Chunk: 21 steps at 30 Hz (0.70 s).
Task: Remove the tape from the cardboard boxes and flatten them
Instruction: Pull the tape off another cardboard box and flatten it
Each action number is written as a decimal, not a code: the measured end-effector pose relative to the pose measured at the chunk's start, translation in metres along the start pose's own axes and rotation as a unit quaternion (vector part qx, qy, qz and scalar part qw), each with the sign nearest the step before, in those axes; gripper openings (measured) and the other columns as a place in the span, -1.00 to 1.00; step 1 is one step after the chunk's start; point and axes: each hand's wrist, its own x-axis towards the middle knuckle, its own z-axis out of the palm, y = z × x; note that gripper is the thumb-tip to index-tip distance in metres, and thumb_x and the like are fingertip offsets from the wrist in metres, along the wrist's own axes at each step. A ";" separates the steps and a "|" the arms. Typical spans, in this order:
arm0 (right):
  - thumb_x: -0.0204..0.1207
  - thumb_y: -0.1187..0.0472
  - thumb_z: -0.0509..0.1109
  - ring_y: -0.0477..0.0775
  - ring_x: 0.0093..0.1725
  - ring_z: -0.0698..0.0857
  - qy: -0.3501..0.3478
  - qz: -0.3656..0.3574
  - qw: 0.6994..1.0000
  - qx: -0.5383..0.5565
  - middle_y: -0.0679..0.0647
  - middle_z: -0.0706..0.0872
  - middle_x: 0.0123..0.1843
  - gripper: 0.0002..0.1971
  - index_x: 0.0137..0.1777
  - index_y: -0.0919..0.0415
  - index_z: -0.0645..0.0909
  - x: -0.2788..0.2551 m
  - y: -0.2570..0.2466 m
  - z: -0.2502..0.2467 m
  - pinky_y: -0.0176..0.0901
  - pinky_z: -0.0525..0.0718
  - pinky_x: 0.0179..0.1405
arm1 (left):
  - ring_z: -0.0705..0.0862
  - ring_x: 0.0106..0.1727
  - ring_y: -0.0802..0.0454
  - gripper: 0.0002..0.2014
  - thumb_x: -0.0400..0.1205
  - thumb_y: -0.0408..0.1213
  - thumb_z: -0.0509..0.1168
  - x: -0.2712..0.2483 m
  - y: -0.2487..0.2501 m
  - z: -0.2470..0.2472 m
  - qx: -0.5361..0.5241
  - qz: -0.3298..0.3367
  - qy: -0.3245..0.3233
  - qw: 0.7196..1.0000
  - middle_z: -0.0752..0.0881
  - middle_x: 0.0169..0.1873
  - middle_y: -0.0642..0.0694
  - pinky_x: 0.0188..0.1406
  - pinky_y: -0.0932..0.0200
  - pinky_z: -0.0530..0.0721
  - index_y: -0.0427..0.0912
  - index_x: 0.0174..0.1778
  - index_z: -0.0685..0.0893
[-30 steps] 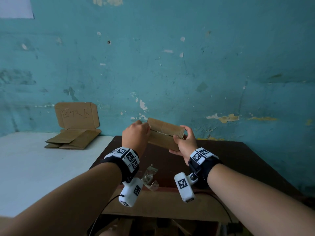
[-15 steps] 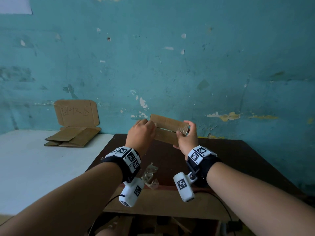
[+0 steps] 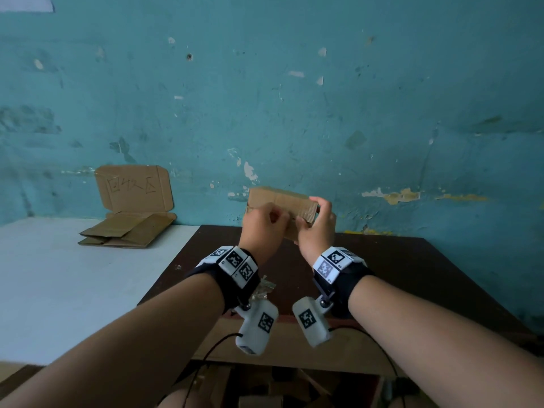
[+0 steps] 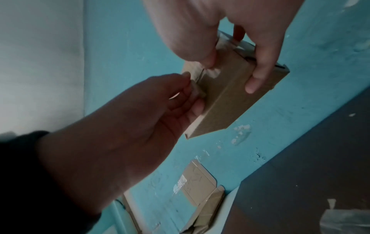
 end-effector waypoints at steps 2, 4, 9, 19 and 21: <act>0.65 0.37 0.40 0.14 0.03 0.58 -0.004 0.002 1.000 -0.004 0.10 0.38 0.28 -0.53 0.46 -0.02 0.44 0.001 0.000 0.001 0.31 0.79 0.05 | 0.60 -0.26 0.10 -0.92 0.65 -0.25 0.40 0.003 0.003 0.002 -0.011 -0.013 -0.007 1.000 0.70 -0.28 0.01 -0.32 0.27 0.45 -0.13 -0.15 0.72; 0.65 0.37 0.40 0.11 0.01 0.57 -0.005 -0.007 1.000 -0.030 0.19 0.42 0.33 -0.53 0.48 0.02 0.43 0.004 0.003 -0.003 0.20 0.76 0.11 | 0.59 -0.30 0.16 -0.88 0.65 -0.25 0.40 0.004 0.000 0.001 -0.019 -0.018 -0.024 0.999 0.71 -0.29 0.03 -0.36 0.37 0.48 -0.08 -0.22 0.69; 0.65 0.36 0.40 0.11 0.00 0.57 -0.018 -0.002 0.999 -0.051 0.24 0.44 0.38 -0.53 0.49 0.02 0.42 0.005 0.012 -0.006 0.12 0.77 0.09 | 0.70 -0.28 0.03 -0.80 0.64 -0.29 0.40 0.002 -0.008 0.006 -0.097 -0.071 -0.059 0.991 0.74 -0.36 0.01 -0.12 0.00 0.77 -0.07 -0.33 0.69; 0.18 0.21 0.77 0.13 0.24 0.56 -0.129 0.081 0.988 -0.007 0.09 0.29 0.40 -0.14 0.36 -0.24 0.35 0.005 0.014 -0.013 0.19 0.77 0.22 | 0.61 -0.35 -0.02 -0.80 0.70 -0.21 0.34 0.002 0.001 0.004 -0.154 -0.180 -0.119 0.964 0.68 -0.37 -0.09 -0.46 0.20 0.58 -0.19 -0.21 0.71; 0.10 0.15 0.81 0.16 0.32 0.54 -0.152 0.089 0.984 -0.013 0.10 0.27 0.43 -0.03 0.44 -0.21 0.32 0.003 0.013 -0.016 0.21 0.75 0.28 | 0.62 -0.29 -0.07 -0.71 0.73 -0.14 0.28 -0.001 0.005 0.000 -0.115 -0.184 -0.128 0.968 0.72 -0.29 -0.14 -0.51 0.21 0.53 -0.30 -0.07 0.77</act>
